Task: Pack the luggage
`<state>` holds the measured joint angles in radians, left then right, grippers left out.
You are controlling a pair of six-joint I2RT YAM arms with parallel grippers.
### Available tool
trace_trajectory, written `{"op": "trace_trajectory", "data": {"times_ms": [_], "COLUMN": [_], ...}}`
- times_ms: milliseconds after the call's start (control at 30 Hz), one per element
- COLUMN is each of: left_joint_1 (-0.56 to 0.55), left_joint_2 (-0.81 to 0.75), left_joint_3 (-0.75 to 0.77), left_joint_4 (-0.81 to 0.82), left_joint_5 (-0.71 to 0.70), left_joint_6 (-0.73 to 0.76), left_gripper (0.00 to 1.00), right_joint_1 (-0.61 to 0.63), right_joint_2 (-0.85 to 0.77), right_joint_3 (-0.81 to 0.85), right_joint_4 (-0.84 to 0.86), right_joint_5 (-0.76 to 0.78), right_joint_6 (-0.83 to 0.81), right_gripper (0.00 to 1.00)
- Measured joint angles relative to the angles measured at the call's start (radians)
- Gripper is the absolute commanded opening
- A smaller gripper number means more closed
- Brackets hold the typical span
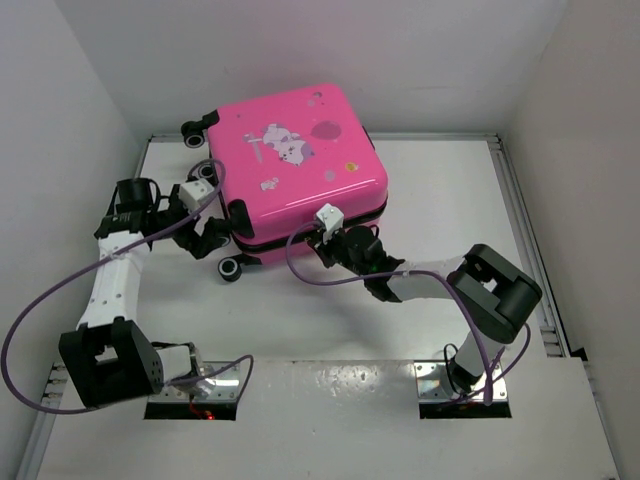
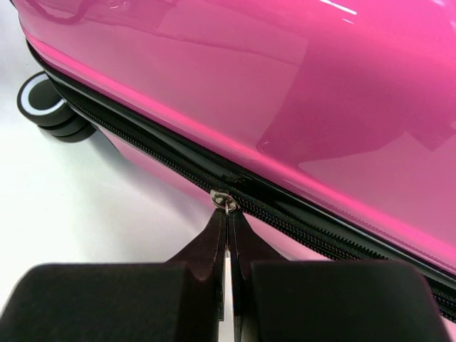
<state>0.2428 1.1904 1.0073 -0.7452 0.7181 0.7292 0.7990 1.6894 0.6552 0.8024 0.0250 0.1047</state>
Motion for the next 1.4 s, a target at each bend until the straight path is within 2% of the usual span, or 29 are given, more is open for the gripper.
{"op": "trace_trajectory", "data": {"times_ms": [67,200,333,433,600,633,700,833,867,1167,1400], "left_joint_1": [-0.009,-0.049,-0.088,-0.109,-0.151,-0.153,-0.159,-0.171,-0.171,-0.138,-0.043], "left_joint_2": [0.021,0.027,0.053,0.066,0.095,0.097,0.098,0.112,0.115,0.124,0.178], "left_joint_3": [0.009,0.019,0.045,0.052,0.057,0.064,0.076,0.082,0.084,0.082,0.092], "left_joint_4": [0.024,0.03,0.03,0.039,0.04,0.036,0.03,0.03,0.029,0.022,0.024], "left_joint_5": [0.0,0.007,0.043,0.058,0.058,0.059,0.06,0.044,0.044,0.055,0.087], "left_joint_6": [-0.019,-0.039,-0.031,-0.031,-0.021,-0.011,0.003,-0.005,-0.007,0.007,0.084], "left_gripper": [0.94,0.78,0.78,0.72,0.52,0.41,0.27,0.08,0.0,0.0,0.0], "right_joint_1": [-0.001,-0.005,-0.006,-0.009,-0.014,-0.016,-0.024,-0.037,-0.039,-0.106,-0.175], "right_joint_2": [0.0,0.0,0.0,0.0,0.0,0.0,0.0,-0.004,-0.008,-0.088,-0.145], "right_joint_3": [0.002,0.006,0.012,0.018,0.019,0.019,0.019,0.021,0.021,-0.017,-0.048], "right_joint_4": [-0.003,-0.01,-0.021,-0.029,-0.037,-0.04,-0.043,-0.058,-0.063,-0.135,-0.18], "right_joint_5": [-0.002,-0.008,-0.01,-0.013,-0.023,-0.024,-0.023,-0.013,-0.011,0.011,0.015], "right_joint_6": [0.0,0.0,0.0,0.001,0.001,0.001,0.001,0.0,-0.003,-0.036,-0.065], "right_gripper": [0.0,0.0,0.0,0.0,0.0,0.0,0.0,0.0,0.0,0.0,0.0]}}
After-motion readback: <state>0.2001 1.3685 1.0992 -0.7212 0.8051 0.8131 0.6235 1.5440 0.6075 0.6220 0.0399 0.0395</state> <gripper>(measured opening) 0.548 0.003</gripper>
